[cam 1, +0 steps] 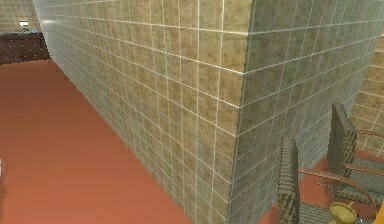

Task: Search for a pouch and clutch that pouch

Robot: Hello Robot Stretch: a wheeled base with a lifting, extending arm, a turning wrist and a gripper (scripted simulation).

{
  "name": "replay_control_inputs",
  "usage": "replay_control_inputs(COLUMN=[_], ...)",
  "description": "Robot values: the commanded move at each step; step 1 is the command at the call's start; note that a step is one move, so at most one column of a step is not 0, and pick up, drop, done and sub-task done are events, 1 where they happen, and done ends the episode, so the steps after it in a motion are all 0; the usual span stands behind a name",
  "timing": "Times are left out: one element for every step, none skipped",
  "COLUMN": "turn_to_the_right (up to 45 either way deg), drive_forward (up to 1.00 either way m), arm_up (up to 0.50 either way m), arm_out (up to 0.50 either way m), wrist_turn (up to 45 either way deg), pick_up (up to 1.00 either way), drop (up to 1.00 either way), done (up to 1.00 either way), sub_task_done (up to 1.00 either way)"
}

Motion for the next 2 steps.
replay_control_inputs(turn_to_the_right=[0.0,0.0], drive_forward=[0.00,0.00], arm_up=[0.00,0.00], arm_out=[0.00,0.00], wrist_turn=[45.0,21.0], pick_up=[0.00,0.00], drop=[0.00,0.00], done=[0.00,0.00], sub_task_done=[0.00,0.00])
